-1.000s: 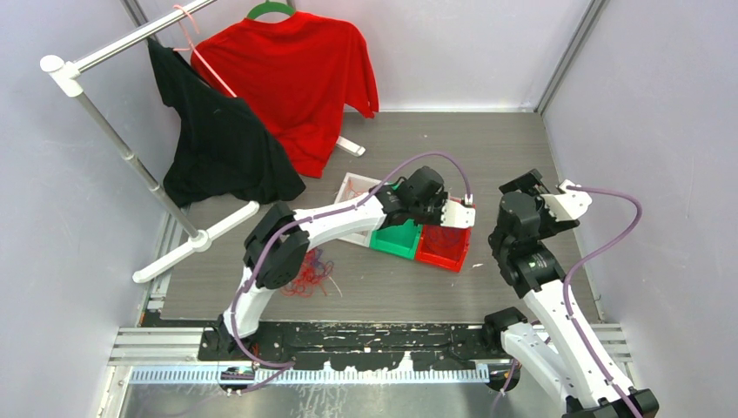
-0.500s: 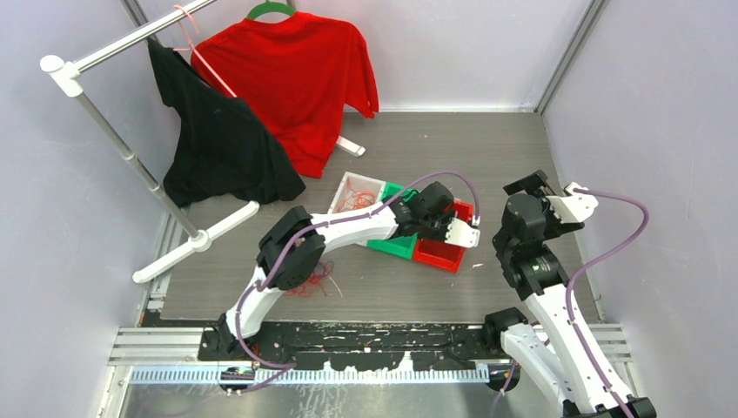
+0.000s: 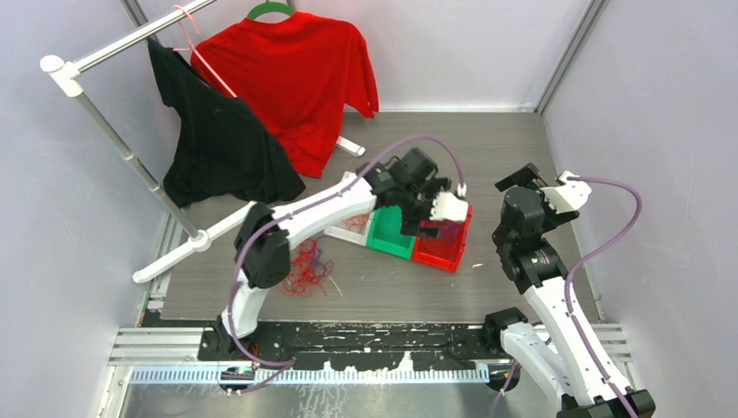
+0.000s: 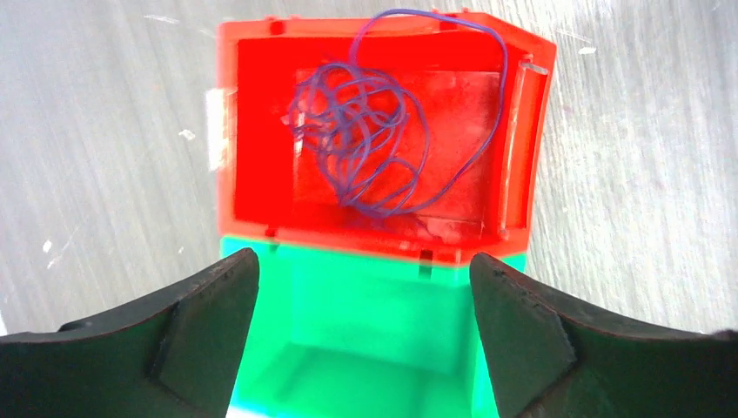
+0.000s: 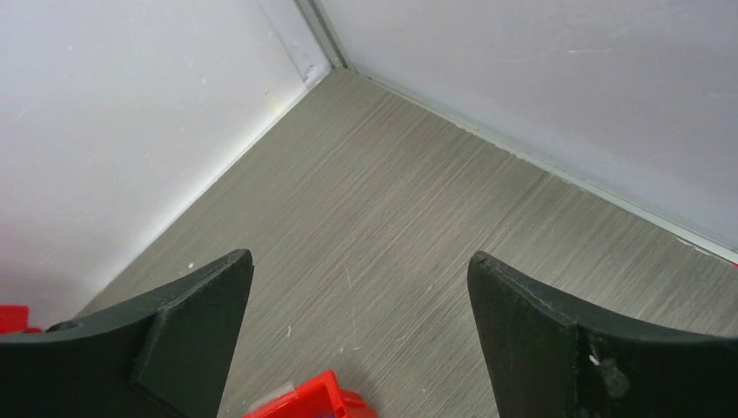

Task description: Untangle the cables

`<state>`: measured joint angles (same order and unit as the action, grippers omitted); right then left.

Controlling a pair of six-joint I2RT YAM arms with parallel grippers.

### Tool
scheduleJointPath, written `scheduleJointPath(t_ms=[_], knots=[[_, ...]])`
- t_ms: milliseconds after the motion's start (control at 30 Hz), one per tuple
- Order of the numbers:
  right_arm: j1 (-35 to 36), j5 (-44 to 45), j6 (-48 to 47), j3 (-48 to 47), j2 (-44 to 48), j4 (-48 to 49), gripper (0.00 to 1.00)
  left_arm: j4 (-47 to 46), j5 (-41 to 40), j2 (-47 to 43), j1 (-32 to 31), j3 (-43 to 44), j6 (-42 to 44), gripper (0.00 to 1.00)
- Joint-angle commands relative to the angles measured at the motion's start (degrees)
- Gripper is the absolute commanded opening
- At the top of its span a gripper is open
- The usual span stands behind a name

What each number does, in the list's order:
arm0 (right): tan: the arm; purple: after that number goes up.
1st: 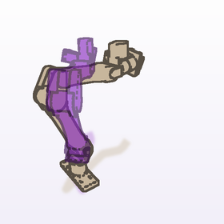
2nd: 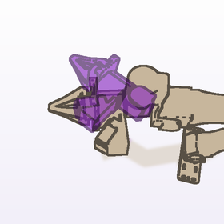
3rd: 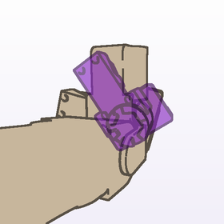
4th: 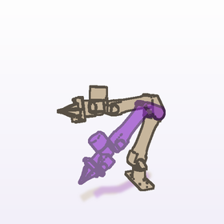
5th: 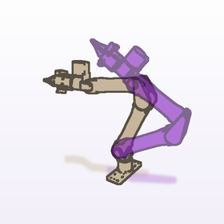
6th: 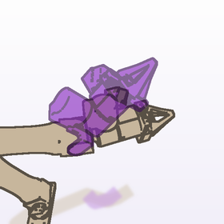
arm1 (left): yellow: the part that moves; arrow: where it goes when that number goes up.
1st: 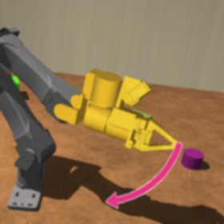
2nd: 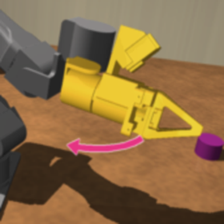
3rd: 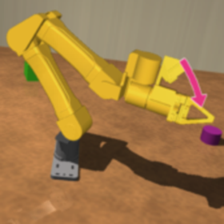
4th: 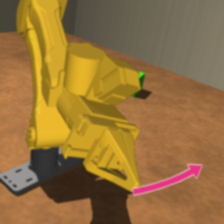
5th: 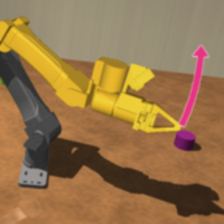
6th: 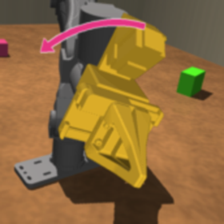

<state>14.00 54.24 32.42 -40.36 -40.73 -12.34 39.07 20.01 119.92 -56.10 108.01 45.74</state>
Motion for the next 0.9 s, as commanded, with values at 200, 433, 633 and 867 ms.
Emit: scheduleJointPath(t_ms=[200,433,633,867], knots=[[-0.31,-13.7,0.93,-5.94,-5.14,0.95,1.0,26.83,9.35,-21.05,12.0,1.11,0.28,0.95],[-0.02,-21.13,5.39,-5.31,-9.16,3.38,1.0,36.72,10.94,-35.37,27.41,-18.28,7.89,0.88],[1.65,-25.29,5.43,-6.42,-11.87,3.56,0.94,26.1,8.29,-40.92,31.33,-35.65,1.03,0.71],[5.18,-24.74,4.09,-6.4,-12.05,3.8,0.89,8.66,5.75,-39.79,31.87,-44.66,-13.25,0.65]])
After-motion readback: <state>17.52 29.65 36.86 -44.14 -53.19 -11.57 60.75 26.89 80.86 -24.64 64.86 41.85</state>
